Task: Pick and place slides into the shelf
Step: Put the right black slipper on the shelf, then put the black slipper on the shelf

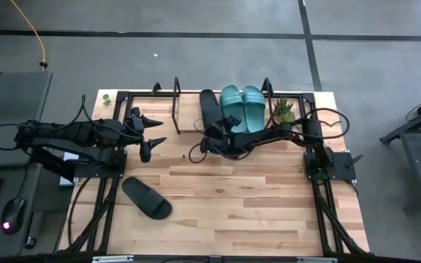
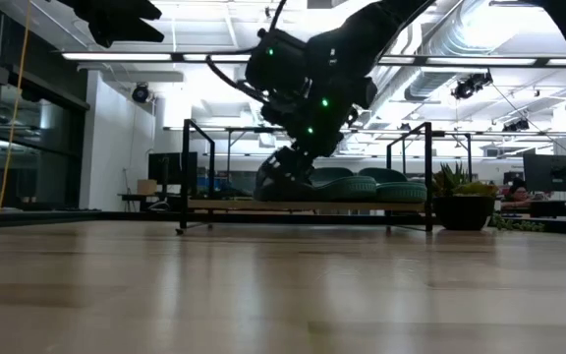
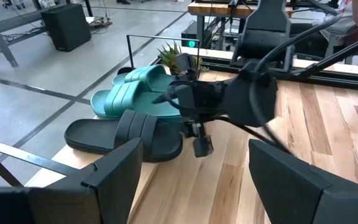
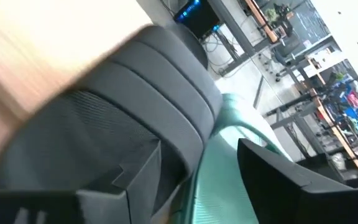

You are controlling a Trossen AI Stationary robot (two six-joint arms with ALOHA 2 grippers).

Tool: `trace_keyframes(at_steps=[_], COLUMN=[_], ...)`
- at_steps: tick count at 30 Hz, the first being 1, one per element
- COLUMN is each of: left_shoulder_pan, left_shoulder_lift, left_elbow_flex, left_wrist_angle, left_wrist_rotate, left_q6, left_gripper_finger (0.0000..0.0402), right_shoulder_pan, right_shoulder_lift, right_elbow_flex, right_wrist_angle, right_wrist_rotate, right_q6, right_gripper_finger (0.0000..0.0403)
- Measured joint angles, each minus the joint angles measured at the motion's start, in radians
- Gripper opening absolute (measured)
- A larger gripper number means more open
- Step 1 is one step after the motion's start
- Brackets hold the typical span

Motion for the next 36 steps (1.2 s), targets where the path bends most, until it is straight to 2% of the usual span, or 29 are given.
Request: trace_keyframes(at_steps=[5, 14, 19, 25, 29, 36], left_shoulder_pan=[0.000, 0.000, 0.000, 0.000, 0.000, 0.000], left_shoulder_lift=[0.000, 0.000, -0.019, -0.111, -0.183, -0.247], left_elbow_flex=[0.000, 0.000, 0.001, 0.002, 0.002, 0.003], left_wrist_angle=[0.000, -0.003, -0.044, -0.100, -0.150, -0.190], left_wrist_rotate=[0.000, 0.003, 0.004, 0.004, 0.003, 0.004], left_q6=[0.000, 0.001, 0.001, -0.021, -0.039, -0.058], left_gripper_finger=[0.0273, 0.0273, 0.0273, 0.0273, 0.0273, 0.0273], right_shoulder_pan=[0.039, 0.112, 0.141, 0.176, 0.211, 0.292], right_shoulder_lift=[0.000, 0.000, 0.000, 0.000, 0.000, 0.006], right_elbow_flex=[0.051, 0.191, 0.260, 0.281, 0.280, 0.265], right_wrist_angle=[-0.001, -0.058, -0.086, -0.078, -0.067, 0.058], right_wrist_rotate=[0.002, -0.021, -0.169, -0.421, -0.503, -0.613], right_q6=[-0.023, -0.177, -0.257, -0.264, -0.262, -0.298], right_gripper_finger=[0.0206, 0.0206, 0.0206, 0.0206, 0.0206, 0.0206])
